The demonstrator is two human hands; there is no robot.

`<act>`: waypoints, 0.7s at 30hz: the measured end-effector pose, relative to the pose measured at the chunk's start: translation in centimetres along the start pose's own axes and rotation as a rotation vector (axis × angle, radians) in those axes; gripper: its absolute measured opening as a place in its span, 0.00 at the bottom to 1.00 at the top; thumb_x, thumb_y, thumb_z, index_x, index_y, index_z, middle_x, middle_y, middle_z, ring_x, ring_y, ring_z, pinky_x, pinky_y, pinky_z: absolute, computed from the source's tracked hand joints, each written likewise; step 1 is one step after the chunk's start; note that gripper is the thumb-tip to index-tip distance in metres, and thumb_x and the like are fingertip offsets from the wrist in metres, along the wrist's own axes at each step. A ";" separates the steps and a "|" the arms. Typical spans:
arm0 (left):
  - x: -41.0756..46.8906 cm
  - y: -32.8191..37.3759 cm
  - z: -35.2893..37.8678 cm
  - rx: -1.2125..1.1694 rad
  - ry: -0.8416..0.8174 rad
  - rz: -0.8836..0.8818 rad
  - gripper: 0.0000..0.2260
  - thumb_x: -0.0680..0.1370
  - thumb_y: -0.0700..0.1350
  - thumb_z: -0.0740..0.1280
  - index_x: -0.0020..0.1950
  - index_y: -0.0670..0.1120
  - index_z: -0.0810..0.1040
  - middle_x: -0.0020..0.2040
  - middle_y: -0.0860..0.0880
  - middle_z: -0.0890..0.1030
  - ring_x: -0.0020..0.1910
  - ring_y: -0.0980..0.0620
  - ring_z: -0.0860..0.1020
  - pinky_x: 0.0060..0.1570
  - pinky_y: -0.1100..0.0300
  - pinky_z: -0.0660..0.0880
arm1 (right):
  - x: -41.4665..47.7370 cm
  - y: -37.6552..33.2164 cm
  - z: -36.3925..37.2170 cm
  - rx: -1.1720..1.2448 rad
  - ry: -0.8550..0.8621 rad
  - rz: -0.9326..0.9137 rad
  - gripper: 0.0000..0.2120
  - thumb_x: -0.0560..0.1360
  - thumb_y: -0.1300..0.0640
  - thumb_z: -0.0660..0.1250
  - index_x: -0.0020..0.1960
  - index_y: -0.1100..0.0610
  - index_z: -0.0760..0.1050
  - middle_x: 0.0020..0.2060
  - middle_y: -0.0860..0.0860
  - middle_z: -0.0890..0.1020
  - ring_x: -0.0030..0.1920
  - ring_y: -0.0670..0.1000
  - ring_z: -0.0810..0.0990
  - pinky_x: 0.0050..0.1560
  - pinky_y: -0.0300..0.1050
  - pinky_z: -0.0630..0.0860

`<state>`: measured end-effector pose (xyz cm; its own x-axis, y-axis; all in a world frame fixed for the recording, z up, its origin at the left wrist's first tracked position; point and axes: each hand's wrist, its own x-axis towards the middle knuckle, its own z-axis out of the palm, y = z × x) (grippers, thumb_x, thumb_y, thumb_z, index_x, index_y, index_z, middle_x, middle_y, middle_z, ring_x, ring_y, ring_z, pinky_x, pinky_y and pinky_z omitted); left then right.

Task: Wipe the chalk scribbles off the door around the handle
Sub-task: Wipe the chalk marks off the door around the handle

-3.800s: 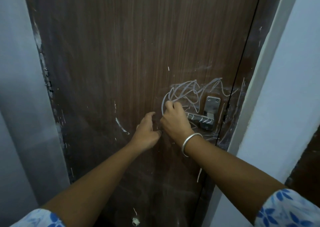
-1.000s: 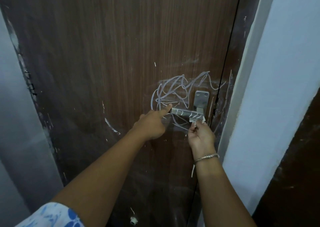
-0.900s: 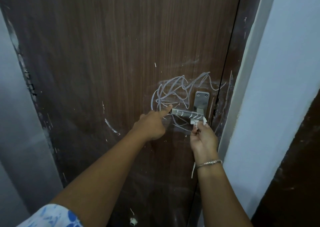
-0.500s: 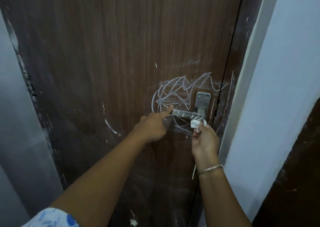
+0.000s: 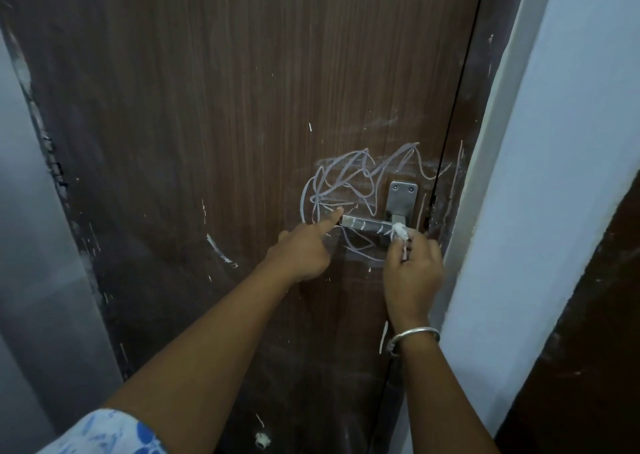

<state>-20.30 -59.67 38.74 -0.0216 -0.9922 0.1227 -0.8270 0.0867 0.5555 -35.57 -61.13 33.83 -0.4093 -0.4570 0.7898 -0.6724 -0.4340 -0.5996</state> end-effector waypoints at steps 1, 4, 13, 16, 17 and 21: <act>0.0 0.0 0.0 0.003 -0.001 -0.006 0.37 0.74 0.38 0.58 0.68 0.75 0.47 0.74 0.43 0.62 0.62 0.37 0.71 0.57 0.39 0.72 | -0.1 0.2 -0.1 -0.003 -0.009 -0.022 0.07 0.73 0.66 0.68 0.50 0.66 0.79 0.39 0.61 0.79 0.37 0.55 0.77 0.38 0.30 0.64; -0.1 0.1 0.0 0.013 -0.006 -0.012 0.39 0.74 0.36 0.58 0.69 0.74 0.46 0.75 0.43 0.60 0.64 0.37 0.68 0.58 0.40 0.72 | -0.4 0.9 -0.4 0.001 -0.033 -0.048 0.07 0.73 0.66 0.68 0.51 0.66 0.79 0.40 0.61 0.80 0.37 0.57 0.78 0.38 0.39 0.68; -0.1 0.1 -0.1 0.026 -0.020 -0.008 0.39 0.74 0.35 0.58 0.70 0.73 0.46 0.74 0.42 0.62 0.62 0.36 0.71 0.57 0.38 0.72 | 0.0 0.4 0.1 -0.032 -0.098 -0.118 0.09 0.72 0.64 0.69 0.52 0.66 0.79 0.42 0.61 0.81 0.39 0.56 0.79 0.41 0.38 0.71; -0.2 0.1 -0.1 0.021 -0.022 -0.006 0.40 0.74 0.35 0.58 0.70 0.73 0.45 0.74 0.41 0.62 0.62 0.35 0.71 0.57 0.37 0.72 | 0.1 0.6 -0.1 -0.034 -0.077 -0.087 0.08 0.72 0.65 0.68 0.51 0.66 0.79 0.42 0.62 0.81 0.39 0.58 0.79 0.41 0.39 0.70; -0.3 0.2 0.0 0.018 -0.023 -0.002 0.40 0.74 0.35 0.59 0.70 0.73 0.45 0.74 0.41 0.62 0.62 0.34 0.71 0.57 0.37 0.72 | 0.2 0.5 -0.1 -0.026 -0.062 -0.071 0.07 0.72 0.65 0.68 0.50 0.66 0.79 0.42 0.62 0.81 0.39 0.58 0.79 0.41 0.39 0.70; -0.3 0.2 0.0 0.014 -0.023 -0.003 0.41 0.74 0.35 0.58 0.70 0.73 0.45 0.72 0.41 0.65 0.63 0.33 0.70 0.57 0.37 0.72 | 0.2 -0.1 0.3 -0.017 -0.088 -0.087 0.08 0.73 0.65 0.68 0.51 0.66 0.78 0.43 0.62 0.81 0.41 0.57 0.79 0.42 0.39 0.71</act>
<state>-20.49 -59.34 38.85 -0.0320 -0.9943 0.1021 -0.8351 0.0827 0.5439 -35.43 -61.41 33.98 -0.2939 -0.4845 0.8240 -0.7137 -0.4622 -0.5263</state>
